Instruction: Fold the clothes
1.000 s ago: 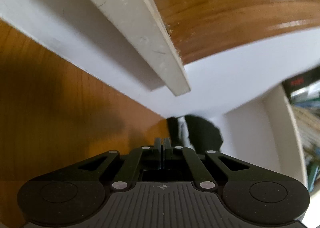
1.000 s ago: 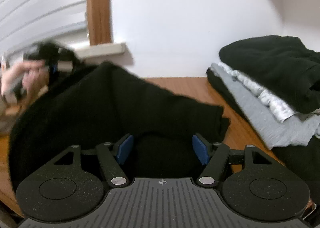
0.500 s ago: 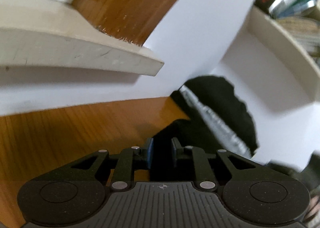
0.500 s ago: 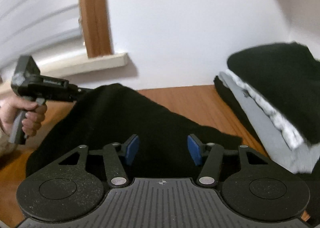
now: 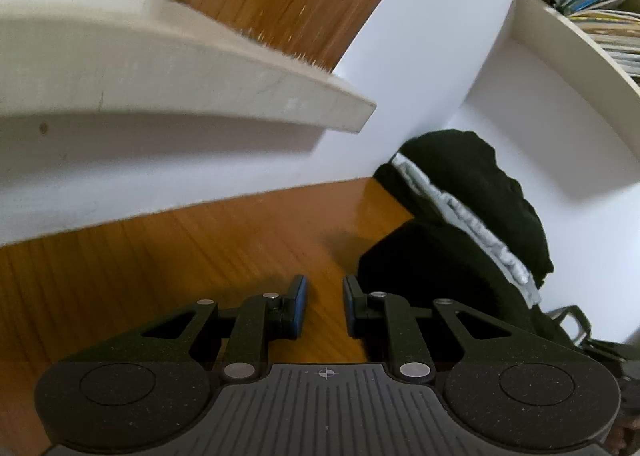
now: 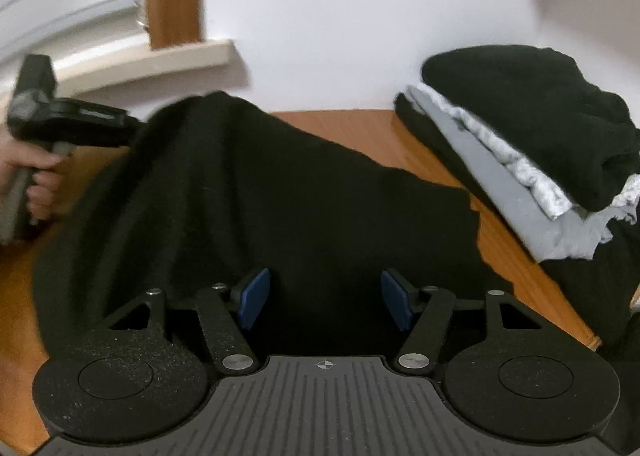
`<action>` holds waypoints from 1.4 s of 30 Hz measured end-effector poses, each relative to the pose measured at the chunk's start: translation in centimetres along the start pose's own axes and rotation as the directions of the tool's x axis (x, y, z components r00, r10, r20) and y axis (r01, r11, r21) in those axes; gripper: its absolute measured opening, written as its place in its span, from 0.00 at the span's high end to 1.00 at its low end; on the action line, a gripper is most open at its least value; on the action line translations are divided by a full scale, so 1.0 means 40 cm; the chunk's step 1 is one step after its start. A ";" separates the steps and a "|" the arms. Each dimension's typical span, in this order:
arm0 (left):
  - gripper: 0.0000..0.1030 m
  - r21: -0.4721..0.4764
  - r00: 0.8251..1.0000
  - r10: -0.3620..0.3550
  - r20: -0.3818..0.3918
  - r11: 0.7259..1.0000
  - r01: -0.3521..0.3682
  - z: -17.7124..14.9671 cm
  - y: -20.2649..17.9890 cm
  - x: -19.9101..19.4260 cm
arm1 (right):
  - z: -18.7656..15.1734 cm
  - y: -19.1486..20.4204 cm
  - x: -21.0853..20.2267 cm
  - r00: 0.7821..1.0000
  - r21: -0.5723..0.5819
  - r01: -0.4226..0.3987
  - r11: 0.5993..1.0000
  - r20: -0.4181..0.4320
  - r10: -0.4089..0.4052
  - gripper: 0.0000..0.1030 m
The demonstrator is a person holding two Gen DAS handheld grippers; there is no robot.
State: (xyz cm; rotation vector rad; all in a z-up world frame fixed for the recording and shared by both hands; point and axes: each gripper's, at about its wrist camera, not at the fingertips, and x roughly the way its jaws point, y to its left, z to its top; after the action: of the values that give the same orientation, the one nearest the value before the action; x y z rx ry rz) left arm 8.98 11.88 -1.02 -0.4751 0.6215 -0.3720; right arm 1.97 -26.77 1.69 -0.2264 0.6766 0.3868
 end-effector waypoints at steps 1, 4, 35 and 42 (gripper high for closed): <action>0.81 -0.005 1.000 -0.004 -0.006 1.000 0.004 -0.001 0.002 0.003 | 0.004 -0.009 0.012 1.000 -0.006 0.018 1.000 -0.010 -0.018 0.41; 0.81 0.003 1.000 -0.019 -0.010 1.000 0.019 0.000 0.002 0.004 | 0.022 -0.038 0.044 0.997 -0.029 0.063 0.998 -0.034 -0.064 0.41; 0.48 -0.007 0.999 -0.039 -0.017 0.999 0.039 0.008 0.017 0.015 | 0.171 0.158 0.103 0.979 -0.156 -0.193 0.969 0.035 0.201 0.63; 0.46 0.011 0.998 -0.056 -0.033 0.998 0.056 0.006 0.009 0.019 | 0.116 0.026 0.083 0.920 0.089 -0.348 0.933 0.223 0.321 0.64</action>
State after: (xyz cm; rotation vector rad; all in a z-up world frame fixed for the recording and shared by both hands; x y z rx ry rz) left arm 9.78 11.91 -1.39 -0.4764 0.6381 -0.4371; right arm 6.50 -23.39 3.01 0.0543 0.5330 0.6844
